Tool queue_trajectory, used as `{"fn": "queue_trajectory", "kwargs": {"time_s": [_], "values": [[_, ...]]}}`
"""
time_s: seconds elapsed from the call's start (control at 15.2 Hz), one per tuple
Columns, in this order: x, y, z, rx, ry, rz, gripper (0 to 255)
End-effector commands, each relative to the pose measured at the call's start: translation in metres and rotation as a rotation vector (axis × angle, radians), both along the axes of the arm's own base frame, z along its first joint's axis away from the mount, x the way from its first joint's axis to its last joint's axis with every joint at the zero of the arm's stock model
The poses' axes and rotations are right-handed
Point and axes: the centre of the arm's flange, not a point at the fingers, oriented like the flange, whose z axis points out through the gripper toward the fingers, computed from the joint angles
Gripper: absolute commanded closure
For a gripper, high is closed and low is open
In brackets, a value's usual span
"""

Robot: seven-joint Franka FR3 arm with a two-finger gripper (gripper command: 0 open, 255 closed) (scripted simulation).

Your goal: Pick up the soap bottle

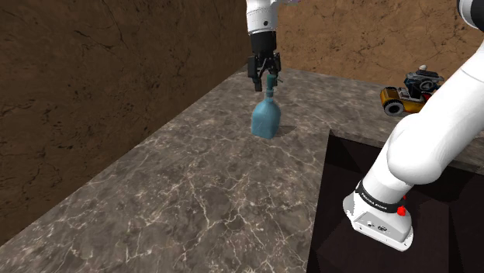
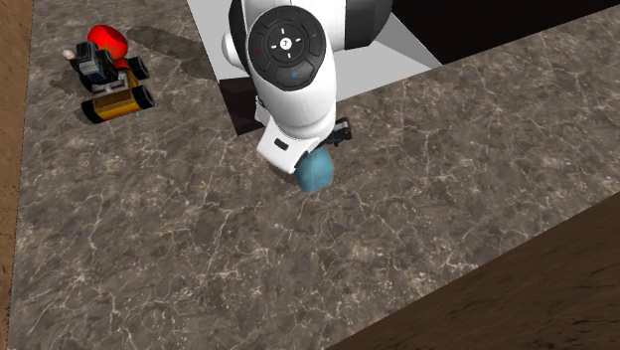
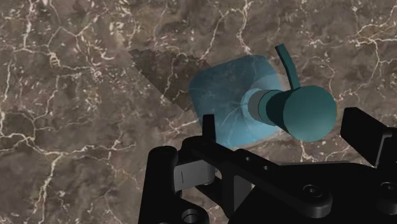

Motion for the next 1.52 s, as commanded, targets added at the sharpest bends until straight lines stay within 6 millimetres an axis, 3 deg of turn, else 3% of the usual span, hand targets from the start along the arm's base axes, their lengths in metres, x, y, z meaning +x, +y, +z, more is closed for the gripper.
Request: {"fn": "queue_trajectory", "kwargs": {"time_s": [0.0,0.2,0.26,0.86,1.45], "values": [[-0.001,0.001,-0.01,0.0,0.0,0.0,0],[-0.001,0.001,-0.019,0.0,0.0,0.0,0],[0.0,0.001,-0.018,0.0,0.0,0.0,255],[-0.001,0.001,-0.019,0.0,0.0,0.0,255],[-0.001,0.001,0.029,0.0,0.0,0.0,255]]}}
